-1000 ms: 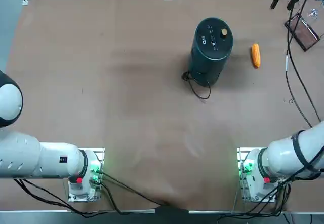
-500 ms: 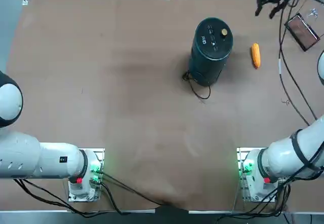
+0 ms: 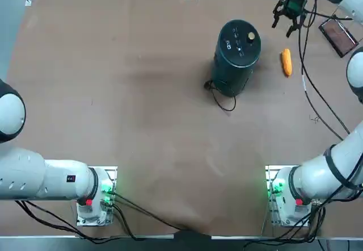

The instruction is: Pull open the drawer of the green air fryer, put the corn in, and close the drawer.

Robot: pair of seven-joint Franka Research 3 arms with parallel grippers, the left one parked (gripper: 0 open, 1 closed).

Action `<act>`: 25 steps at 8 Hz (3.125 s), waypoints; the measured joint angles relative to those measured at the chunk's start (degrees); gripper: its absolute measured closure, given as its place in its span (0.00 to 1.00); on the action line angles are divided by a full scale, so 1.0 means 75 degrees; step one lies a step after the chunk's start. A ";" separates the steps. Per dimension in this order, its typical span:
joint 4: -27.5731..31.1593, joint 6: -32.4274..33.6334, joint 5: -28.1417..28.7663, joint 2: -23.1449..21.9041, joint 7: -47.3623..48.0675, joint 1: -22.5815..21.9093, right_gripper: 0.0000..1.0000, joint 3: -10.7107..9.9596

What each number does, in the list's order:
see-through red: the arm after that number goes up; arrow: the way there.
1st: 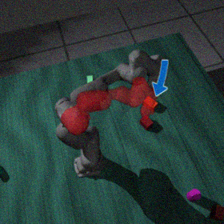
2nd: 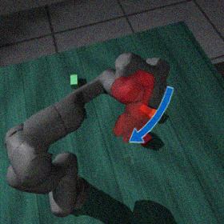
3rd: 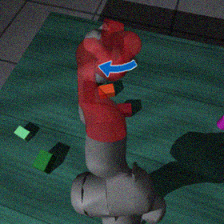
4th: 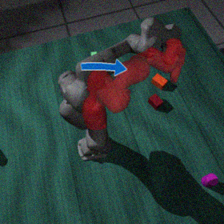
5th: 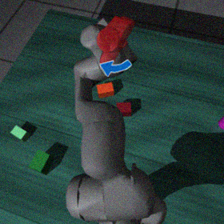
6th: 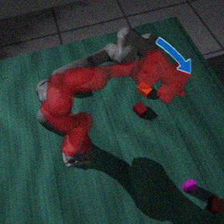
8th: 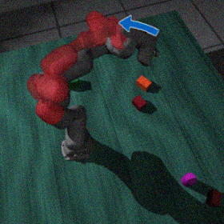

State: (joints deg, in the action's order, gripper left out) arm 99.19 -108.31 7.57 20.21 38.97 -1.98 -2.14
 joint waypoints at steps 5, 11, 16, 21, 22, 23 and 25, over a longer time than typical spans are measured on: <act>0.0339 0.0008 0.0817 0.0243 0.3339 -0.0001 0.00 -0.0008; 0.1275 -0.0308 0.1510 -0.0030 0.3637 -0.0271 0.00 0.0003; 0.1469 -0.1027 0.1626 -0.0050 0.3915 -0.0738 0.00 0.0015; 0.1859 -0.1508 0.1884 -0.0056 0.3920 -0.1023 0.01 0.0016; 0.1936 -0.1634 0.1886 -0.0066 0.3922 -0.1065 0.03 0.0017; 0.1967 -0.1687 0.1887 -0.0077 0.3931 -0.1072 0.11 0.0015; 0.1971 -0.1756 0.1893 -0.0106 0.3931 -0.1062 0.36 -0.0021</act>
State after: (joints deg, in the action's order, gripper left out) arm 113.97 -121.48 21.76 19.42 68.45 -9.95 -2.30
